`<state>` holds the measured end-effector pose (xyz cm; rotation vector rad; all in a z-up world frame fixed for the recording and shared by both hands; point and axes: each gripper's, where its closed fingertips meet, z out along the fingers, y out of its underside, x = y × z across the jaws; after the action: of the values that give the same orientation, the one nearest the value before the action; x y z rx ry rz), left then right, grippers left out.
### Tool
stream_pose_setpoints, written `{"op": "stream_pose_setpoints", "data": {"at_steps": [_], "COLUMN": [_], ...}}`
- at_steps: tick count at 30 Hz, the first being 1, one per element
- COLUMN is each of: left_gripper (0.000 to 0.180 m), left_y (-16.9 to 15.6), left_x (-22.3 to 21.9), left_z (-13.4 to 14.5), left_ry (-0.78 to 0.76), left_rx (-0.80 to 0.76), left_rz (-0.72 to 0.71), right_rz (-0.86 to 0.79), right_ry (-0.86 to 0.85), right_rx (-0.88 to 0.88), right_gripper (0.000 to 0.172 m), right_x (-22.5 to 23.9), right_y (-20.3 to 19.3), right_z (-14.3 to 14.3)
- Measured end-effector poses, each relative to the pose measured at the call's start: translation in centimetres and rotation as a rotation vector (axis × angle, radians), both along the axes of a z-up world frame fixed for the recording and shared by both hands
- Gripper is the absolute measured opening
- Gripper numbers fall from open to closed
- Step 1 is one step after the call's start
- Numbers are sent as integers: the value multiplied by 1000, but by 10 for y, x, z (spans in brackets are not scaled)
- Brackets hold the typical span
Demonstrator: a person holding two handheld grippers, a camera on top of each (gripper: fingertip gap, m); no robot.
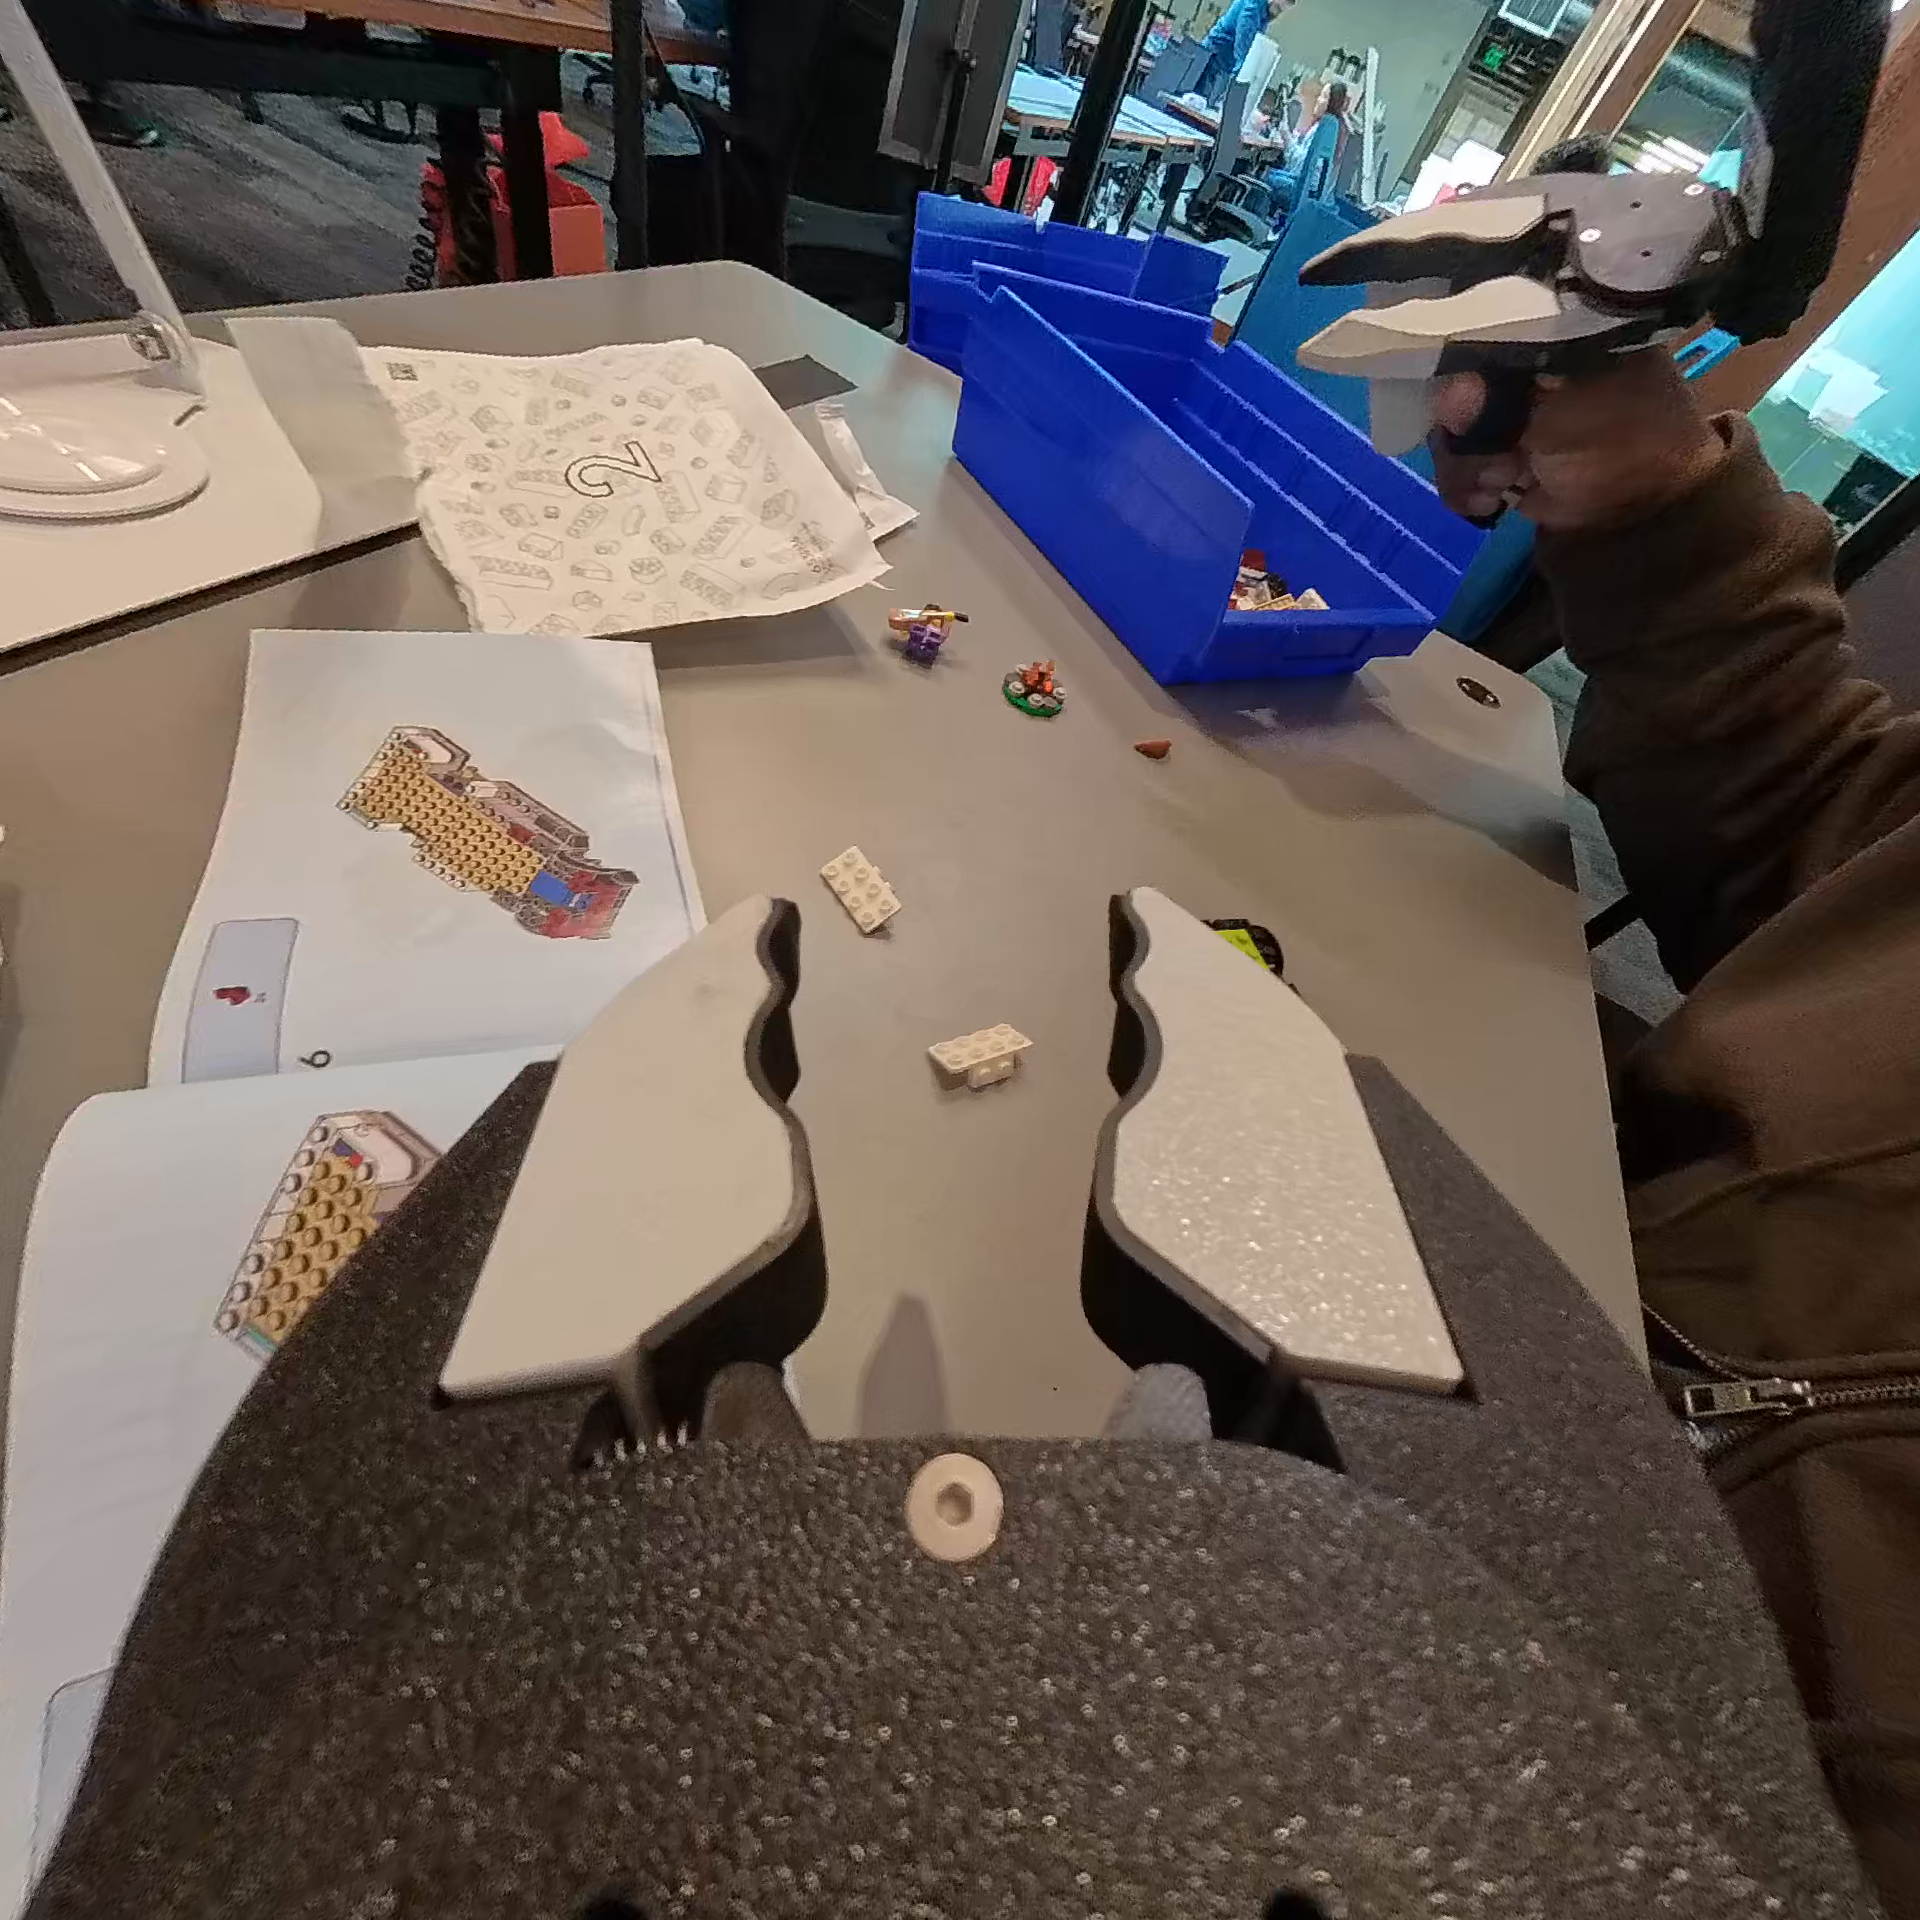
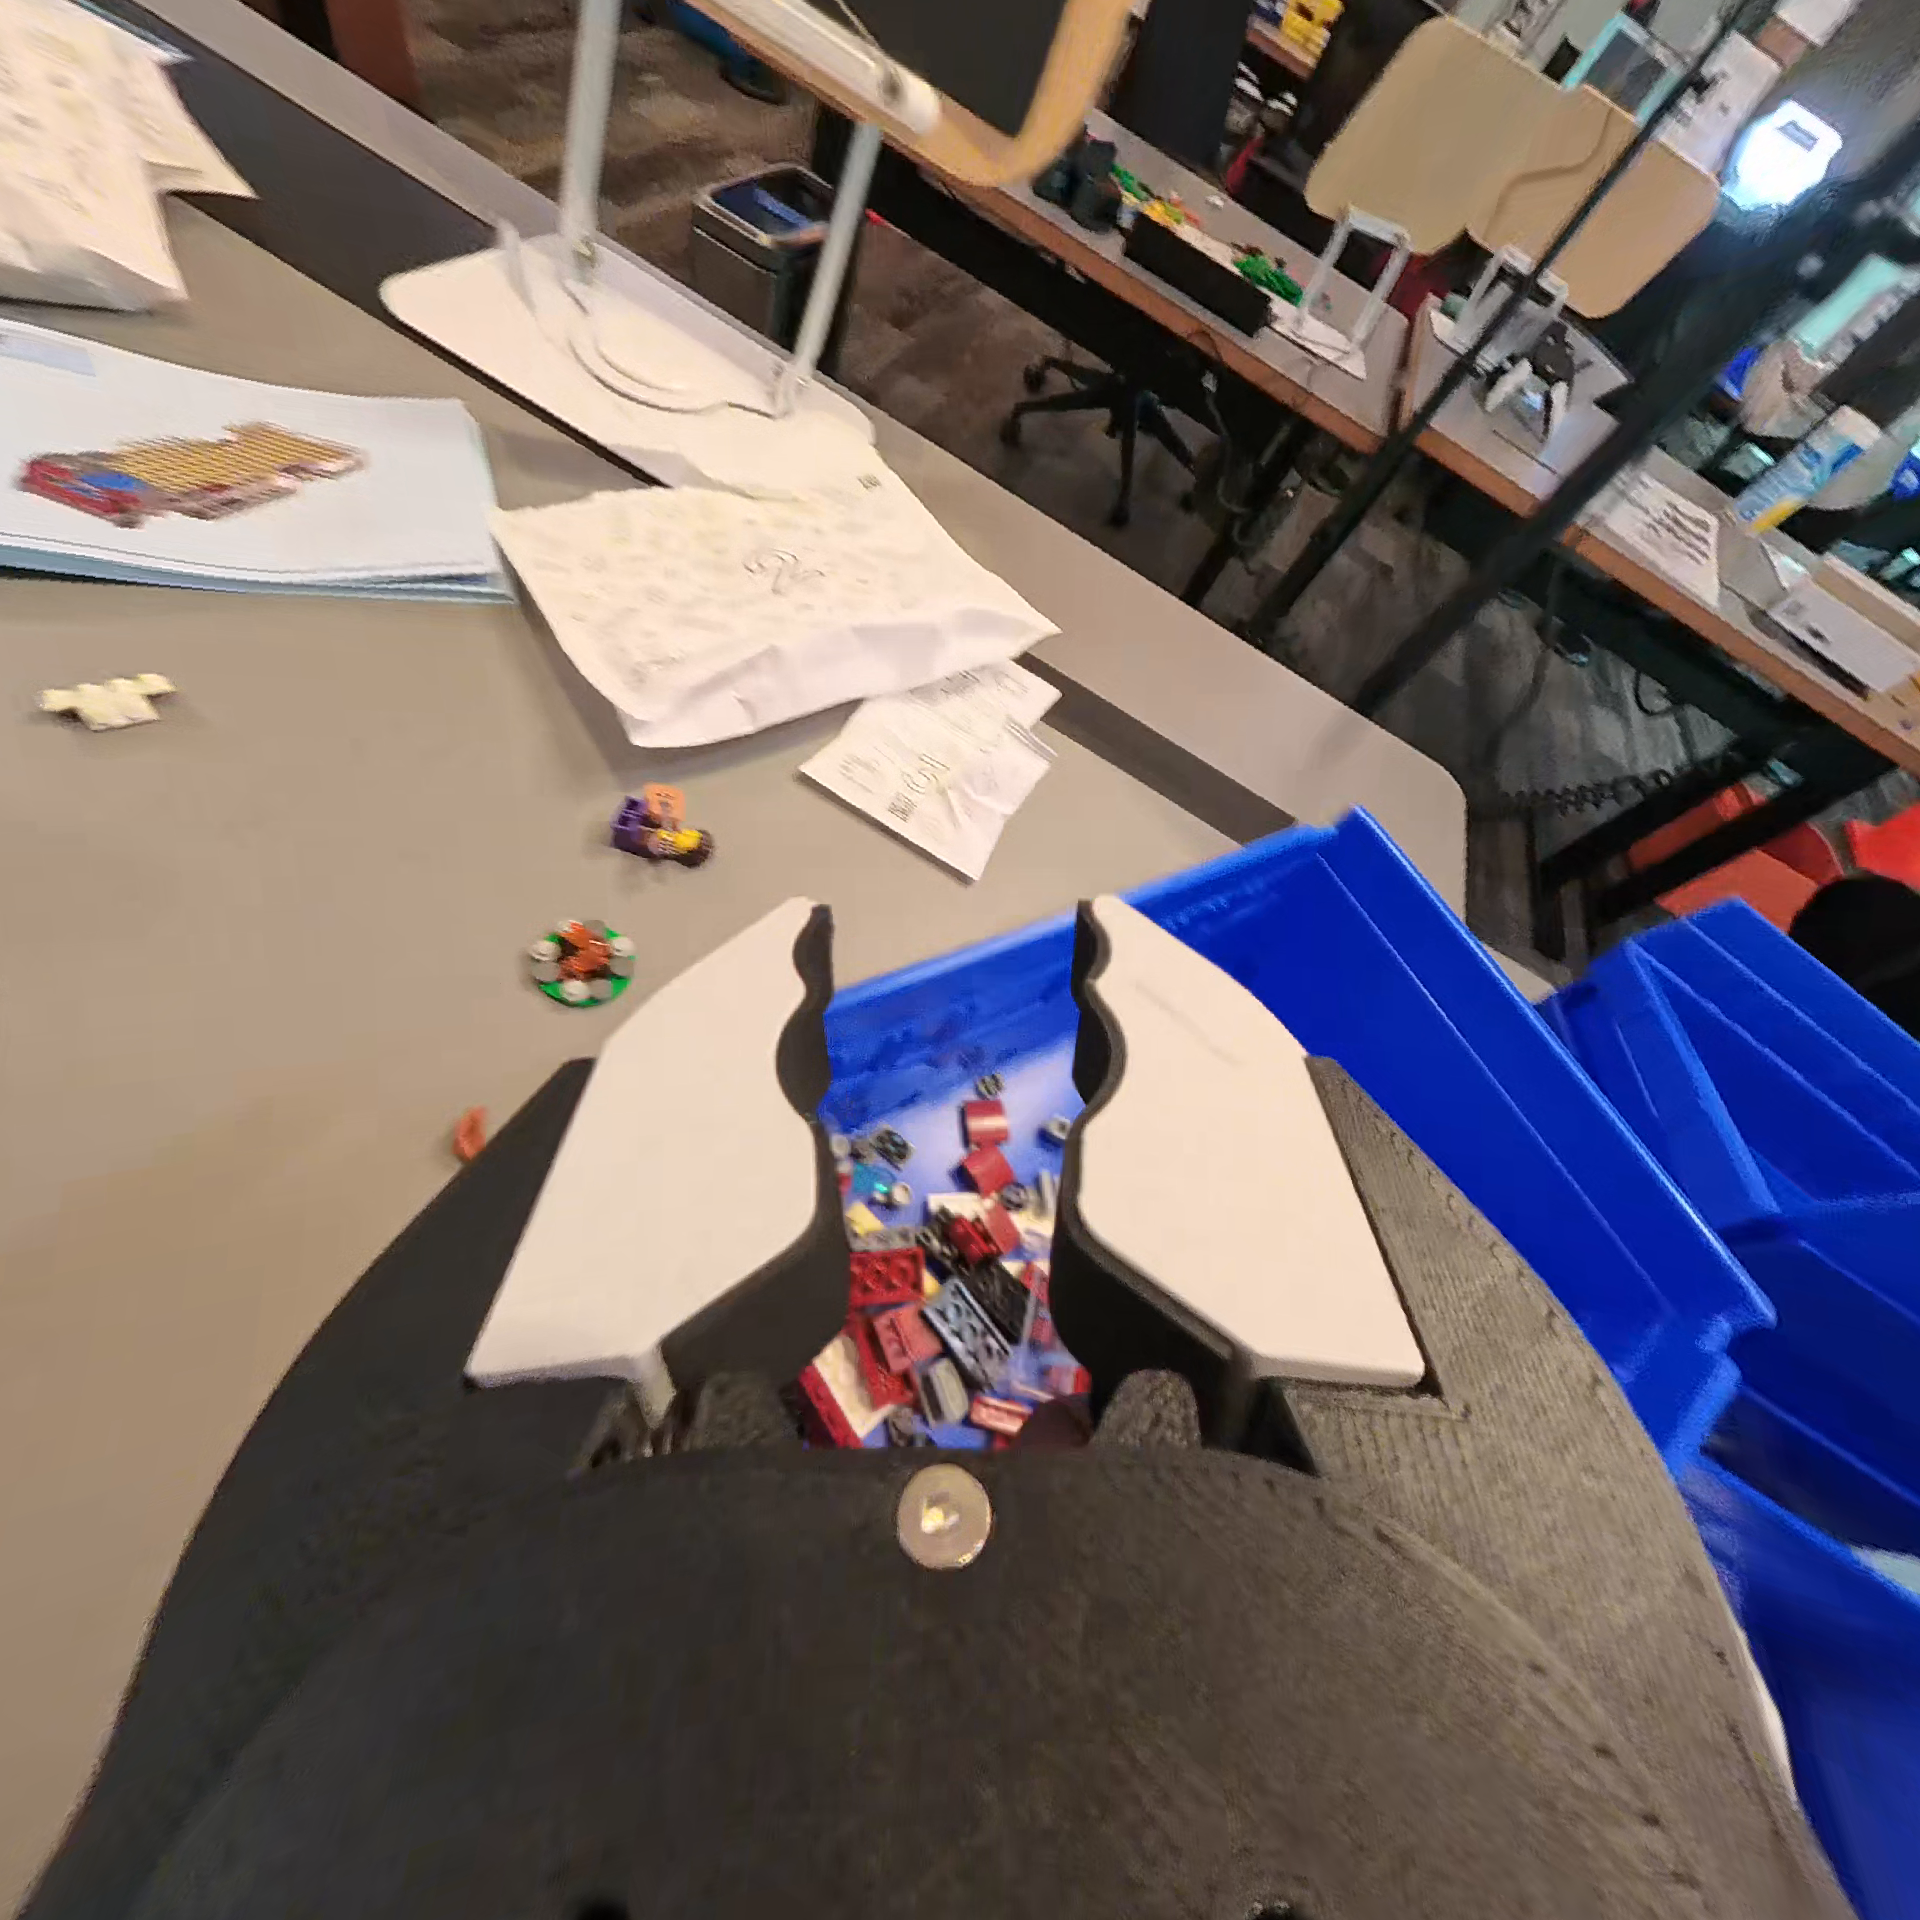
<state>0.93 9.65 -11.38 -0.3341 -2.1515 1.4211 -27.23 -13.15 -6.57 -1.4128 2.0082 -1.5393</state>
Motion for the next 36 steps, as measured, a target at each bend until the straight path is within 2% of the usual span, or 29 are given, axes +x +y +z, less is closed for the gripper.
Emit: {"op": "stream_pose_setpoints", "data": {"at_steps": [2, 5, 11, 16, 21, 24, 29, 36], "left_gripper": [58, 58, 63, 63, 65, 65, 65, 64], "left_y": [1, 4, 10, 22, 28, 32, 41, 42], "left_x": [9, 29, 109, 153, 163, 155, 138, 135], "left_z": [-2, -7, -35, -53, -79, -87, -94, -103], "left_ry": [-9, -46, -216, -181, -218, -250, -310, -314], "left_rx": [3, 14, 70, 100, 196, 236, 272, 309], "left_rz": [22, 70, 279, 381, 360, 298, 185, 163], "right_rz": [77, 278, 723, 992, 1111, 1161, 1237, 1213], "right_ry": [6, 20, 136, 165, 137, 180, 206, 218], "right_rx": [-7, -2, -38, -58, -122, -208, -228, -288], "right_gripper": [44, 44, 48, 52, 53, 54, 54, 53], "right_x": [21, 72, 191, 257, 304, 322, 328, 329], "right_y": [15, 54, 157, 221, 249, 258, 270, 267], "right_z": [1, -7, -59, -100, -101, -105, -121, -131]}}
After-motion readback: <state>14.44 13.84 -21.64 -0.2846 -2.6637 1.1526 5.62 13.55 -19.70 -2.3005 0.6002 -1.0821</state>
